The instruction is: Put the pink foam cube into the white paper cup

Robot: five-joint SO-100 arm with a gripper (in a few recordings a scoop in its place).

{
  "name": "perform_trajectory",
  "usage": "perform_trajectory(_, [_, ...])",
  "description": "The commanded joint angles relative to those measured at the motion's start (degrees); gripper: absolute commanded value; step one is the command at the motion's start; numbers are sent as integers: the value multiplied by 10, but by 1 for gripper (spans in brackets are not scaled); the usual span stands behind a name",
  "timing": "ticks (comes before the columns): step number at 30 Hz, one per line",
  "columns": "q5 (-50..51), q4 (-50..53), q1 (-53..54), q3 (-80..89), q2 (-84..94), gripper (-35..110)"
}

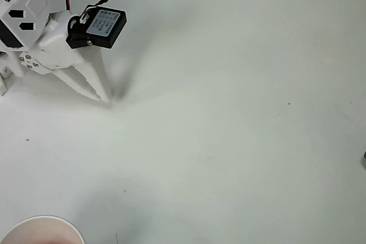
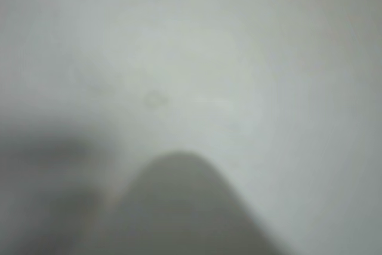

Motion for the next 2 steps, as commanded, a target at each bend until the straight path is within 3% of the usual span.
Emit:
perform_trajectory(1, [-6, 13, -8, -9, 10, 0])
perform_trajectory(2, [-6, 13, -8, -9, 10, 0])
